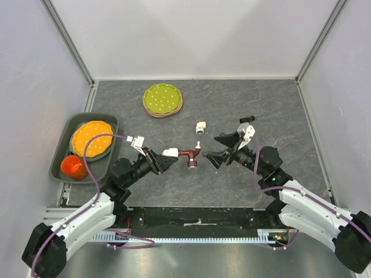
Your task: Install the water faucets
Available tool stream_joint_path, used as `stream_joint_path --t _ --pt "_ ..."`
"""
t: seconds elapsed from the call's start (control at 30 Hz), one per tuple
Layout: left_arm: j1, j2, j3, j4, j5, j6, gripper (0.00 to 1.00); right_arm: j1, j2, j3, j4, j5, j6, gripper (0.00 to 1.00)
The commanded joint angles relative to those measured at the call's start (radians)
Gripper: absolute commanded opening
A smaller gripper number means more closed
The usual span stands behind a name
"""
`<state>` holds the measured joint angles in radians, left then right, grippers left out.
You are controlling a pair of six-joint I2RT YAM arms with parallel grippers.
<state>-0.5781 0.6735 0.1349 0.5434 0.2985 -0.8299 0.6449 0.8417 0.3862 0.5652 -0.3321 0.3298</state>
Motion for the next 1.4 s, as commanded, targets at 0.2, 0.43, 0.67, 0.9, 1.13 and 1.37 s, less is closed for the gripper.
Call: stream_joint_path --t 0.2,0.43,0.67,0.9,1.13,1.37 --pt "0.012 0.047 0.068 -0.005 -0.059 -0.158 0.02 0.264 -0.021 -0.070 -0.030 0.124 -0.538 0.98" --pt "0.017 0.064 0.080 -0.011 -0.041 -0.215 0.02 0.447 0.079 -0.044 -0.001 0.422 -0.688 0.98" --pt "0.018 0.049 0.095 -0.030 -0.010 -0.233 0.02 0.622 0.195 -0.062 0.151 0.761 -0.856 0.98" --pt "0.018 0.041 0.095 -0.026 0.020 -0.235 0.02 0.685 0.316 -0.056 0.340 0.932 -0.946 0.98" --pt "0.018 0.038 0.098 -0.023 0.044 -0.216 0.02 0.694 0.358 -0.035 0.403 0.978 -0.976 0.98" --pt "0.018 0.041 0.107 -0.065 0.053 -0.123 0.02 0.691 0.243 -0.010 0.323 0.914 -0.908 0.98"
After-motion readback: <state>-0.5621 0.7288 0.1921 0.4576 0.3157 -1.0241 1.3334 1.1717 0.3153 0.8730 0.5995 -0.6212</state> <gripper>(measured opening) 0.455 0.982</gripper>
